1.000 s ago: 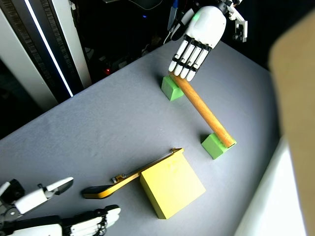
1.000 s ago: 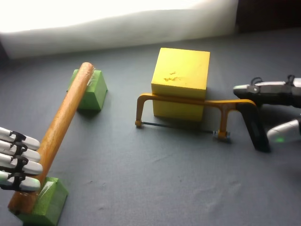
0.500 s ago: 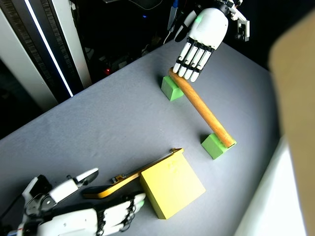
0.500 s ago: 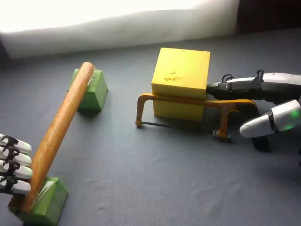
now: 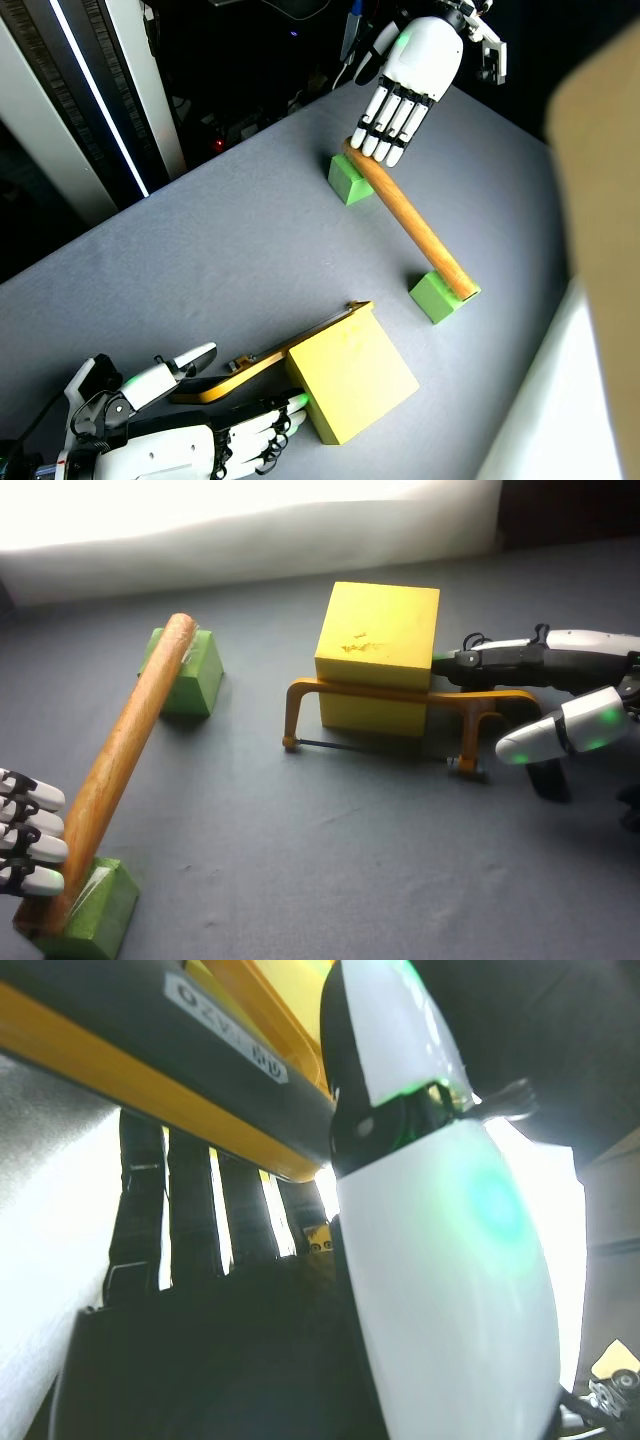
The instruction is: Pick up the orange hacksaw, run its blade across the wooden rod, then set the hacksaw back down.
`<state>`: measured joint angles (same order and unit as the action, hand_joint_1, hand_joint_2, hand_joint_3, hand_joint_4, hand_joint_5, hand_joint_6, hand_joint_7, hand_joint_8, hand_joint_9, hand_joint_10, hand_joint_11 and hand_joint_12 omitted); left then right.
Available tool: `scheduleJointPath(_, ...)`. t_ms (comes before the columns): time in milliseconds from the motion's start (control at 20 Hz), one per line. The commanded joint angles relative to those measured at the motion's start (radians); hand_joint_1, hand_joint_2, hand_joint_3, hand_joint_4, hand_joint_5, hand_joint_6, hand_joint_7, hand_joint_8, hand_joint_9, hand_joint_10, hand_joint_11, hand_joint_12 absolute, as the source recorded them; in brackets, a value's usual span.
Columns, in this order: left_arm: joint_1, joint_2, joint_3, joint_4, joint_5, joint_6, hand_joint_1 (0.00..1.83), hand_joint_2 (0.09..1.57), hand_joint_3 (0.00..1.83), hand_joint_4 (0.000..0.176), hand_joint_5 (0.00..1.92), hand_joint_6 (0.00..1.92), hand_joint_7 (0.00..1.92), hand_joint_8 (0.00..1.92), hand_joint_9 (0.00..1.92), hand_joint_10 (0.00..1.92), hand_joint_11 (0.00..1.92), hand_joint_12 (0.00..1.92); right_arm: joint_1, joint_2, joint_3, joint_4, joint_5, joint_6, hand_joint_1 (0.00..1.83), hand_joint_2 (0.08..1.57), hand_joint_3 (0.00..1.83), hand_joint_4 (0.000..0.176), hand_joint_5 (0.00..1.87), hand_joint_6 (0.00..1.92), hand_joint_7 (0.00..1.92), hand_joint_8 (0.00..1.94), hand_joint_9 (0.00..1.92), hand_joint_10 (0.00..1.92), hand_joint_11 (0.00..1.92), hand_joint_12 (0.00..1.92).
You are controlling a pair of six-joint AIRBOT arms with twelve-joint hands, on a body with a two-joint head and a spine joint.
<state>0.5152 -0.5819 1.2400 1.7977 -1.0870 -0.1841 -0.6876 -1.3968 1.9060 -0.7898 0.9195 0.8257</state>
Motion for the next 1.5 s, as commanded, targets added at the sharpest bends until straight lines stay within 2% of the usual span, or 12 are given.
scheduleJointPath(0,-0.004,0.004,0.006,-0.036,-0.03,0.0,0.03,1.26,0.0,0.0,0.04,0.0,0.03,0.0,0.02,0.0,0.0,0.01,0.021,-0.014,-0.014,0.08,0.048,0.004,1.05,1.04,0.0,0.0,0.16,0.01,0.13,0.01,0.16,0.0,0.0,0.67)
scheduleJointPath(300,-0.003,0.005,0.01,-0.025,-0.031,0.0,0.02,1.26,0.0,0.0,0.02,0.0,0.04,0.0,0.02,0.0,0.0,0.0,0.036,-0.015,-0.054,0.08,0.013,-0.01,1.01,1.06,0.0,0.0,0.16,0.0,0.13,0.0,0.16,0.0,0.0,0.65)
scheduleJointPath(550,0.002,0.004,0.027,-0.025,-0.029,0.0,0.05,1.26,0.0,0.0,0.04,0.01,0.05,0.0,0.03,0.01,0.01,0.01,0.034,-0.01,-0.054,0.08,0.012,-0.024,1.0,1.07,0.0,0.0,0.2,0.01,0.18,0.01,0.23,0.02,0.0,0.83)
scheduleJointPath(700,0.01,0.001,0.044,-0.025,-0.028,0.0,0.04,1.26,0.0,0.0,0.02,0.0,0.03,0.0,0.01,0.0,0.0,0.0,0.033,-0.009,-0.054,0.08,0.01,-0.039,1.05,1.16,0.0,0.0,0.42,0.01,0.43,0.01,0.48,0.03,0.07,1.18)
scheduleJointPath(800,0.014,-0.001,0.052,-0.025,-0.028,0.0,0.03,1.27,0.0,0.0,0.03,0.01,0.04,0.0,0.02,0.0,0.0,0.0,0.032,-0.008,-0.058,0.08,0.009,-0.051,1.15,1.15,0.0,0.0,0.61,0.02,0.66,0.02,0.7,0.05,0.28,1.19)
scheduleJointPath(850,0.016,-0.001,0.054,-0.025,-0.028,0.0,0.03,1.26,0.0,0.0,0.04,0.01,0.05,0.01,0.03,0.01,0.01,0.0,0.031,-0.008,-0.06,0.08,0.008,-0.052,1.18,1.14,0.0,0.0,0.71,0.03,0.8,0.04,0.84,0.1,0.43,1.22)
scheduleJointPath(900,0.016,-0.002,0.055,-0.025,-0.029,0.0,0.01,1.27,0.0,0.0,0.04,0.01,0.03,0.0,0.03,0.0,0.0,0.0,0.029,-0.007,-0.065,0.08,0.007,-0.053,1.21,1.21,0.0,0.0,0.75,1.0,0.95,0.86,0.99,0.22,0.6,1.24)
scheduleJointPath(950,0.016,-0.002,0.054,-0.025,-0.029,0.0,0.0,1.27,0.0,0.0,0.04,0.0,0.03,0.0,0.03,0.0,0.0,0.0,0.029,-0.007,-0.067,0.08,0.007,-0.055,1.33,1.18,0.0,0.0,0.73,1.09,0.88,1.11,0.97,1.06,0.75,1.32)
scheduleJointPath(1000,0.016,-0.002,0.053,-0.025,-0.029,0.0,0.0,1.27,0.0,0.0,0.04,0.0,0.04,0.01,0.03,0.0,0.0,0.0,0.028,-0.006,-0.071,0.08,0.007,-0.064,1.36,1.16,0.0,0.0,0.75,1.04,0.88,1.17,0.98,1.24,0.84,1.34)
scheduleJointPath(1150,0.014,-0.002,0.05,-0.025,-0.032,0.0,0.03,1.27,0.0,0.0,0.03,0.0,0.04,0.0,0.03,0.0,0.0,0.0,0.028,0.004,-0.088,0.08,0.004,-0.082,1.27,1.11,0.0,0.0,0.98,0.78,1.03,1.17,1.02,1.19,0.94,1.46)
scheduleJointPath(1250,0.011,-0.002,0.047,-0.025,-0.04,0.0,0.02,1.26,0.0,0.0,0.01,0.0,0.02,0.0,0.02,0.0,0.0,0.0,0.028,0.008,-0.09,0.08,0.008,-0.09,1.39,1.09,0.0,0.0,1.03,0.6,1.0,1.05,1.01,1.28,0.97,1.4)
scheduleJointPath(1450,0.01,-0.001,0.042,-0.031,-0.042,0.0,0.0,1.27,0.0,0.0,0.02,0.01,0.04,0.01,0.04,0.01,0.01,0.01,0.039,0.019,-0.096,0.08,0.031,-0.105,1.38,1.11,0.0,0.0,0.97,0.67,0.94,1.14,0.96,1.34,0.93,1.43)
